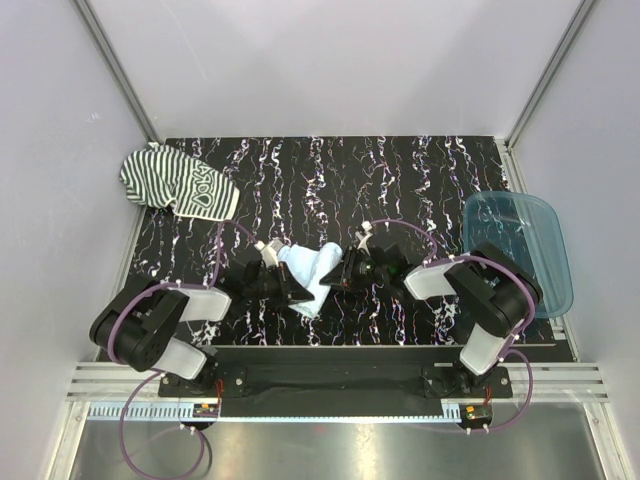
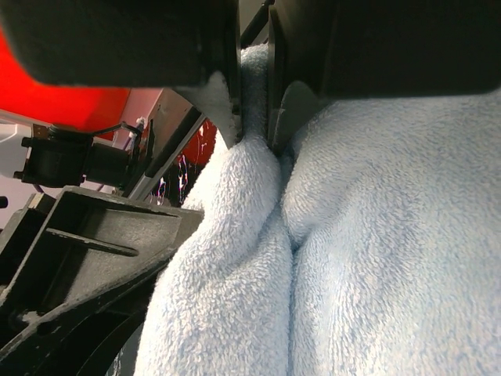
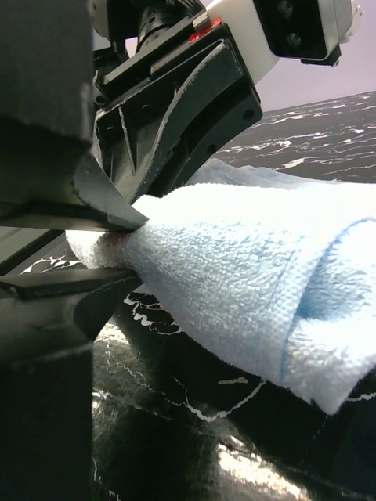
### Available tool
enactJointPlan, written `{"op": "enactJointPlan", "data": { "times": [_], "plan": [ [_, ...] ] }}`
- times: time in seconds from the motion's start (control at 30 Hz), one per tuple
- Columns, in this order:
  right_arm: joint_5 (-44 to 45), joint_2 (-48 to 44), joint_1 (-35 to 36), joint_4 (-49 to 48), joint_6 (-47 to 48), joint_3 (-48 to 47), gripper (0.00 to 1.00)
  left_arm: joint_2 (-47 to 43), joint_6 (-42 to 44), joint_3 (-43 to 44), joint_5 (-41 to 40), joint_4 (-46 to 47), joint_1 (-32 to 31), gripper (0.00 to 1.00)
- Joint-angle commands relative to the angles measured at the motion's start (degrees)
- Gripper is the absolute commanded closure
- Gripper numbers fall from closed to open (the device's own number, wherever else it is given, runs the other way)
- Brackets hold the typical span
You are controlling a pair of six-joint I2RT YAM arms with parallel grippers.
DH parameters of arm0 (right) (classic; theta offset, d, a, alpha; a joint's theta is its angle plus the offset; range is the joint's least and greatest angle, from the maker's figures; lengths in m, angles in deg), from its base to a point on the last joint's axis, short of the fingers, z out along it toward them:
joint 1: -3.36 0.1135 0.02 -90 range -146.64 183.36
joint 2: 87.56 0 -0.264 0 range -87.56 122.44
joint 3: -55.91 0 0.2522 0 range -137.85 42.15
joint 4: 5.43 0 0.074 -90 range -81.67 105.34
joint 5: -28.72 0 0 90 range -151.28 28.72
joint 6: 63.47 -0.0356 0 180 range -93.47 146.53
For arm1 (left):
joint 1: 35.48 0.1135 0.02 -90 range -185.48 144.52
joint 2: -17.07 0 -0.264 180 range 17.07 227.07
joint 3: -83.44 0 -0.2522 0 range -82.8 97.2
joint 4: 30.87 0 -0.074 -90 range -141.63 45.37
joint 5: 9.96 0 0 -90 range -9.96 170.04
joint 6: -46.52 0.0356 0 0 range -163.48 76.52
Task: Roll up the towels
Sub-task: Roll the towel
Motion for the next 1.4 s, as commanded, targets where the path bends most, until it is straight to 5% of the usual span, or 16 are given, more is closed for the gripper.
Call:
{"op": "enactJointPlan", "data": {
  "times": [0.0,0.17,0.37,0.53,0.73,1.07,1.37],
  "plan": [
    [3.13,-2.36,0.87,-1.18,1.16,-1.91,0.75,-2.20,2.90,-0.33,-2.53,-6.80,0.28,0.99],
    [5.33,-3.68,1.40,8.31,2.40,-4.37,0.81,-7.56,7.38,2.82,-7.18,-15.77,0.10,0.87],
    [8.66,-4.82,2.10,22.81,3.28,-8.49,0.83,-14.93,12.83,8.01,-16.75,-31.23,-2.70,0.59],
    [11.12,-4.83,2.81,39.12,4.77,-14.47,0.83,-18.89,16.17,14.85,-25.72,-39.51,-8.06,0.57],
    [14.20,-4.03,4.13,51.73,6.18,-22.64,0.83,-21.54,19.51,22.68,-43.30,-46.64,-21.68,0.57],
    [13.77,-3.07,4.48,57.28,6.53,-26.69,0.82,-15.40,21.27,23.57,-56.14,-43.66,-36.71,0.52],
    [12.71,-2.98,4.56,57.37,6.62,-26.70,0.82,-5.29,21.54,27.09,-62.03,-42.60,-42.70,0.51]
  ]
}}
